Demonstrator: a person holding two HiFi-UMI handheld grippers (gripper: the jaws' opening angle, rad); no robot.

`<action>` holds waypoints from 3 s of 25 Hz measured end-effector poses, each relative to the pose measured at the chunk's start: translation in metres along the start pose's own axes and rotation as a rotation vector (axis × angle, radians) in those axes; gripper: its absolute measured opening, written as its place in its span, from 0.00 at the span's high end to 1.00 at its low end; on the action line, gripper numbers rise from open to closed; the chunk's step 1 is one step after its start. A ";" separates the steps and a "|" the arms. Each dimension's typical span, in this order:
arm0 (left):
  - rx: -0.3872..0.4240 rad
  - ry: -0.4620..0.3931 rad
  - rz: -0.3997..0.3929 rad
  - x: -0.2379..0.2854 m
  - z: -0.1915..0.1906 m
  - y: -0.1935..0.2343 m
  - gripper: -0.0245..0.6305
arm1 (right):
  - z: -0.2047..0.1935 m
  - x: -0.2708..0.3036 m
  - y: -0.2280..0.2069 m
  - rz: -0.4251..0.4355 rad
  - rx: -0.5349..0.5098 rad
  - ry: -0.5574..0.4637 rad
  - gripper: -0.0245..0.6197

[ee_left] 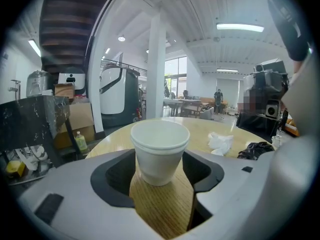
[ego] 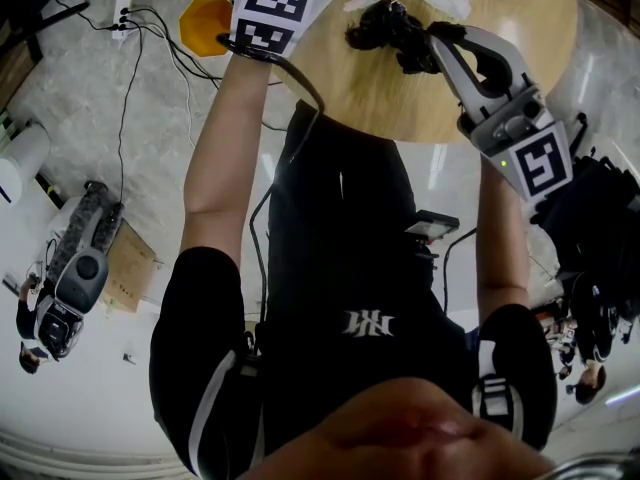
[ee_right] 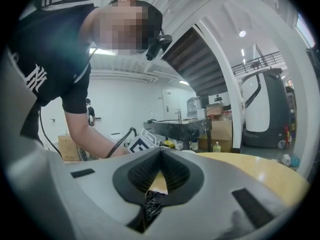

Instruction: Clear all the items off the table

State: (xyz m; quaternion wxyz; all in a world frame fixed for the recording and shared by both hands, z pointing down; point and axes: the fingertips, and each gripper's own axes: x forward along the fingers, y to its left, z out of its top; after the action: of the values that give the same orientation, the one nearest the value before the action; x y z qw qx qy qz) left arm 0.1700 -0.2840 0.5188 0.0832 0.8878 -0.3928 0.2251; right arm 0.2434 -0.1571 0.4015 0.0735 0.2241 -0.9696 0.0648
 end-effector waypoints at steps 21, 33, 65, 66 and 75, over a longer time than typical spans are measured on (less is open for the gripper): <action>-0.087 -0.079 0.018 -0.090 0.035 -0.028 0.53 | 0.081 0.019 0.024 0.100 -0.087 -0.081 0.96; -0.081 -0.131 0.108 -0.156 0.116 -0.020 0.54 | 0.146 0.009 0.030 0.155 -0.051 -0.161 0.96; -0.119 -0.231 0.065 -0.243 0.157 0.180 0.54 | 0.236 0.172 0.034 0.049 -0.093 -0.162 0.96; -0.117 -0.227 0.062 -0.242 0.155 0.190 0.54 | 0.237 0.180 0.032 0.042 -0.092 -0.160 0.96; -0.115 -0.227 0.055 -0.228 0.154 0.266 0.54 | 0.238 0.243 0.012 0.019 -0.067 -0.139 0.96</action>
State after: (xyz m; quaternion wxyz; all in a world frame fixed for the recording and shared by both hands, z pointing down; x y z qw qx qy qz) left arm -0.1084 -0.3639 0.2691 0.0830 0.8902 -0.4361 0.1026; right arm -0.0050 -0.2875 0.2084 0.0128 0.2161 -0.9761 0.0171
